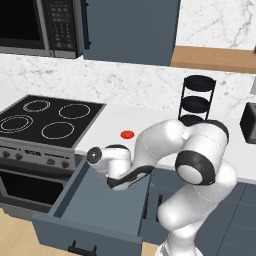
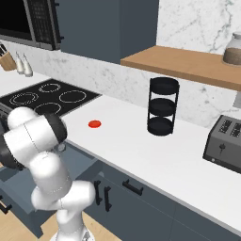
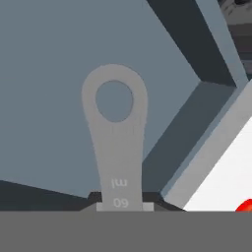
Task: Pick the measuring cup from the drawer and place it on the counter.
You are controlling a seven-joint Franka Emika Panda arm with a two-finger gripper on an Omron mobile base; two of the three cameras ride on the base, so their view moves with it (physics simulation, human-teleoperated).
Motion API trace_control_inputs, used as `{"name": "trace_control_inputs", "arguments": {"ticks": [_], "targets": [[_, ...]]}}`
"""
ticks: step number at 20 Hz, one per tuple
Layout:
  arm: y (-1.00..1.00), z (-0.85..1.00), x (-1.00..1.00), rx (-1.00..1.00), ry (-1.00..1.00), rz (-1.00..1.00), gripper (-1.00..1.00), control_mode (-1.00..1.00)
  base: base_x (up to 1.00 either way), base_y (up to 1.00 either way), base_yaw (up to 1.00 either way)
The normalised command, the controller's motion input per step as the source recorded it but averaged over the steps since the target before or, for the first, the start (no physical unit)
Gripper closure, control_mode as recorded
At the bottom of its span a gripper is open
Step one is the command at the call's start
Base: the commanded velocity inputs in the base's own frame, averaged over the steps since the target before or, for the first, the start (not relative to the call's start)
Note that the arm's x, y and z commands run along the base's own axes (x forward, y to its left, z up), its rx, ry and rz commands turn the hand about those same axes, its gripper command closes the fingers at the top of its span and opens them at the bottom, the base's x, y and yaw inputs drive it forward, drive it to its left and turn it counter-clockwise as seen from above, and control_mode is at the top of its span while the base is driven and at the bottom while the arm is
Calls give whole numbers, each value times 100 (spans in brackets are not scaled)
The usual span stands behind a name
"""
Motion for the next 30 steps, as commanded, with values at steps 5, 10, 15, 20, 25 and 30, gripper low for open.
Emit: {"name": "trace_control_inputs", "arguments": {"ticks": [5,10,15,20,25,30], "targets": [[-64,100,61,28,-2,-10,100,-100,0,0,0],[-82,61,55,13,21,-7,100,-100,0,0,0],[-6,-13,61,-5,5,1,100,-100,0,0,0],[-25,-30,42,-18,15,2,100,-100,0,0,0],[-34,-44,10,-22,16,0,-100,-100,0,0,0],[-13,7,20,-1,8,-1,-100,-100,0,0,0]]}}
